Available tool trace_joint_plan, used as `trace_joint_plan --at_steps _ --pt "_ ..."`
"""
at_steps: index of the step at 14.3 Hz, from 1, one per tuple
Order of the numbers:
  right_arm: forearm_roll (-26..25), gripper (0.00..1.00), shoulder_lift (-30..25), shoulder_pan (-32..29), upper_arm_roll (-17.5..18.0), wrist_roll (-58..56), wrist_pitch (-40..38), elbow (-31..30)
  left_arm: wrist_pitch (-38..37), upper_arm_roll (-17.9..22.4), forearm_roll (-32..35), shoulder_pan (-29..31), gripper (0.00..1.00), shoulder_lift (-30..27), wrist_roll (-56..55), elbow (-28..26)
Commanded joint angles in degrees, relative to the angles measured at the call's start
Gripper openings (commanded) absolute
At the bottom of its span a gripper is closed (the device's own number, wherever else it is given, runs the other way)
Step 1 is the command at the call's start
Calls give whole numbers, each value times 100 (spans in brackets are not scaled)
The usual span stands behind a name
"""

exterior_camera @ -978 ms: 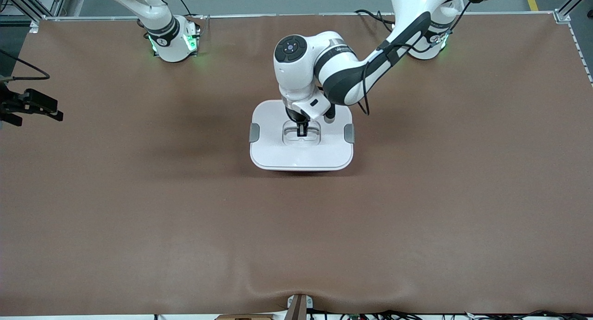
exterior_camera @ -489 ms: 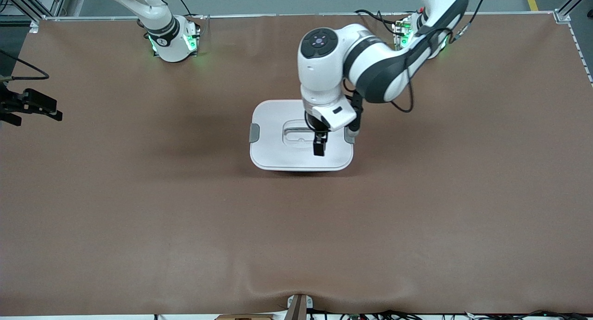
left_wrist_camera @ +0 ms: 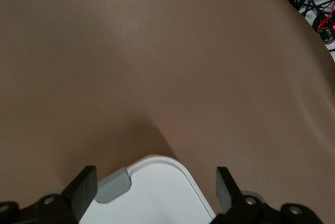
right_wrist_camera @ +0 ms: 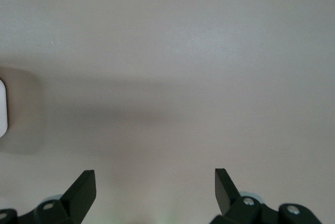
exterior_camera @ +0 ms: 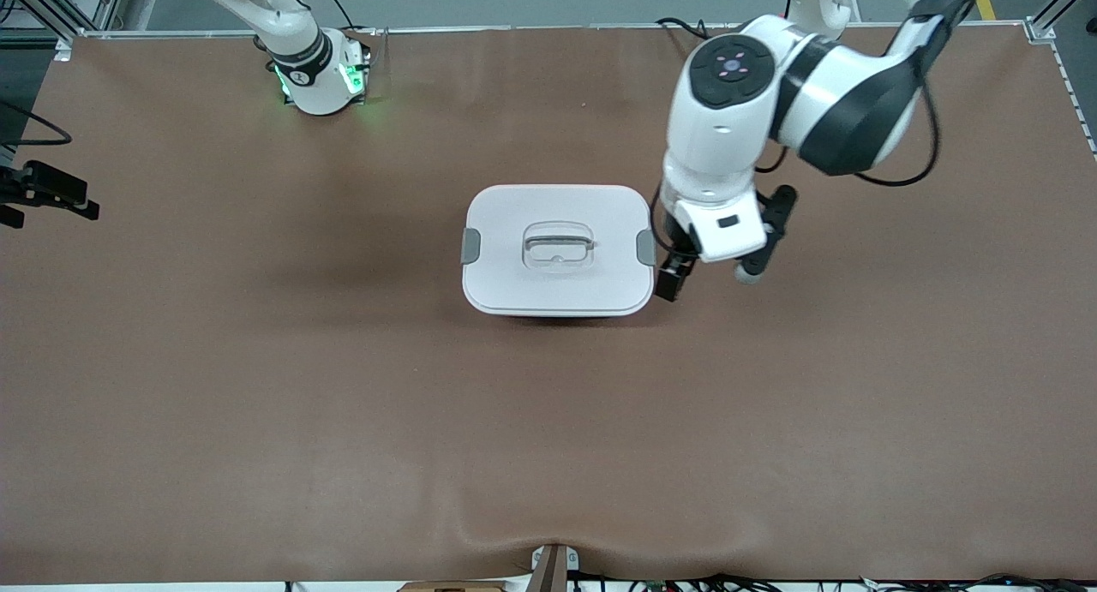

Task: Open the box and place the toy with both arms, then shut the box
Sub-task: 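Release the lid handle and raise the left gripper away from the box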

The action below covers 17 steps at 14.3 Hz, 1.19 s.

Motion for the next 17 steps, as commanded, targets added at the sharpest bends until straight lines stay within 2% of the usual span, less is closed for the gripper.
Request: trace_joint_plan --at_steps 1,6,8,12,17 --pt "46 100 -100 -67 66 -72 -22 -18 -214 -51 -405 497 100 -359 1007 -86" --pt "37 100 -100 20 93 25 -14 26 -626 54 -1257 1273 100 -1087 2922 -86" --pt "37 100 -100 90 110 183 -31 35 -933 771 -1478 968 100 -1430 3889 -112" --pt "46 100 -100 214 110 227 -66 44 -1487 2626 -2032 -78 100 -1923 5682 -112" --pt "37 100 -100 205 102 394 -382 35 -1848 3964 -2032 -765 100 -2240 7687 -120"
